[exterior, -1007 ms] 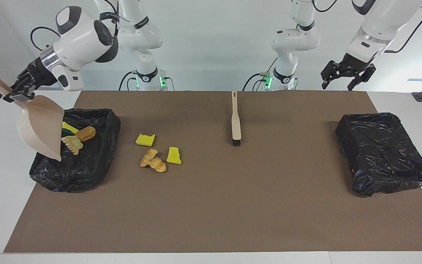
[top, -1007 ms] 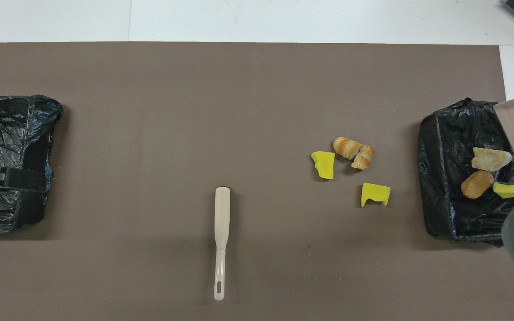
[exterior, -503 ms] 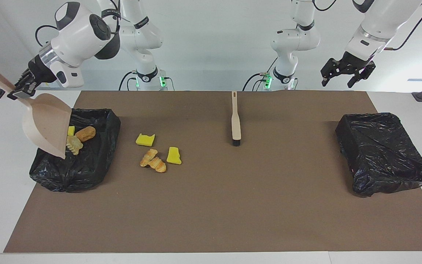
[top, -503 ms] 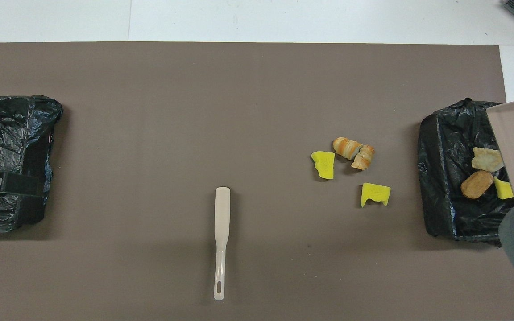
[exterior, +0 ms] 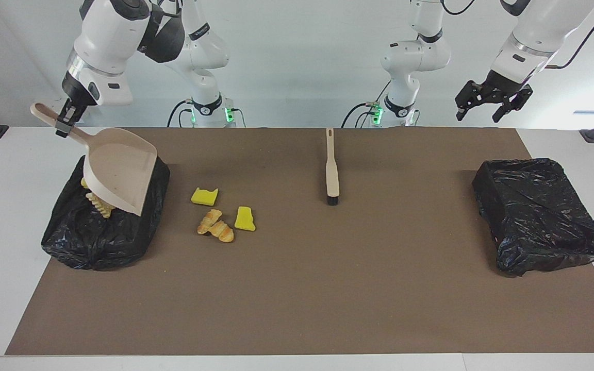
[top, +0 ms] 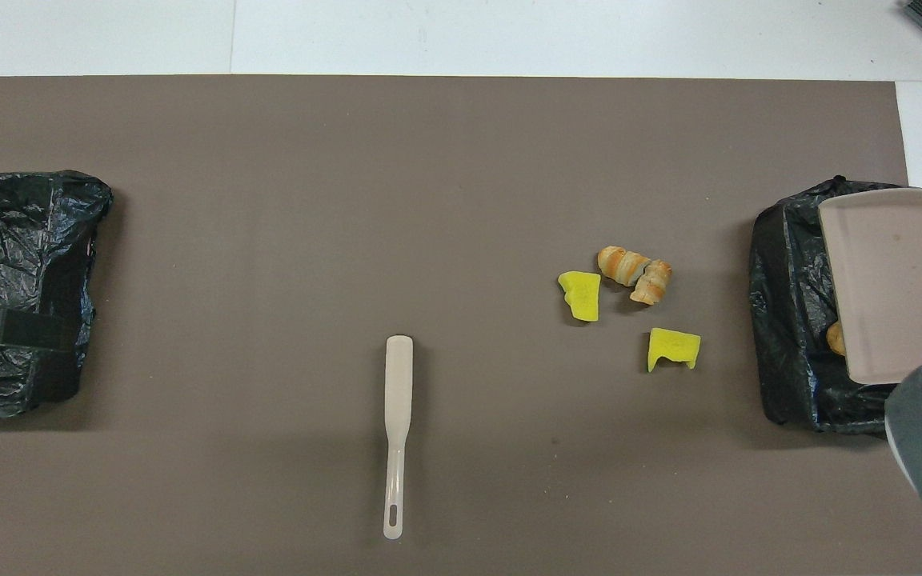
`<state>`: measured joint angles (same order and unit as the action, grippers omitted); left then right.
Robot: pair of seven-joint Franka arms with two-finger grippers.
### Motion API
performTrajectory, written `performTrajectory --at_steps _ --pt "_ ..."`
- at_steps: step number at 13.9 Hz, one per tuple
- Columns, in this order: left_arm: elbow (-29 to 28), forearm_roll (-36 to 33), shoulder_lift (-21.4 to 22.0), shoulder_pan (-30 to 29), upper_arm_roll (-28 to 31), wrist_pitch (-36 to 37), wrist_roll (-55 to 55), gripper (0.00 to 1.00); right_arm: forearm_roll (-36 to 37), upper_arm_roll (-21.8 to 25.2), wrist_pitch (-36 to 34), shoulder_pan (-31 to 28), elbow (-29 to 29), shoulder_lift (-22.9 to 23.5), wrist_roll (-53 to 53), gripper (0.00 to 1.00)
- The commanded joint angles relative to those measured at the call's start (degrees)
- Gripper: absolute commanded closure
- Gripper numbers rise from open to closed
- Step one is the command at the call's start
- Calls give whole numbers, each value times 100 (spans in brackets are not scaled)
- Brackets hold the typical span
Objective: Sweep and dump trash in bin
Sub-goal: 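Tilt the dustpan up with the right gripper and lift it off the bag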
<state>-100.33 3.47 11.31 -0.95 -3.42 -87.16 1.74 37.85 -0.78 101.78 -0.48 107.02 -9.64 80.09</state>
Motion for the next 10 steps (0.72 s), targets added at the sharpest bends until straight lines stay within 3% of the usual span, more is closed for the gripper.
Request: performTrajectory --at_steps 1,4,10 --pt "58 -101 30 78 34 58 -16 0 -934 70 -70 -197 -32 6 -290 100" --pt "58 -101 30 60 43 67 -16 0 -1542 61 -210 -207 21 6 -1114 100" --pt "58 -101 30 60 43 58 -16 0 -3132 -1 -492 -14 47 84 -3863 100"
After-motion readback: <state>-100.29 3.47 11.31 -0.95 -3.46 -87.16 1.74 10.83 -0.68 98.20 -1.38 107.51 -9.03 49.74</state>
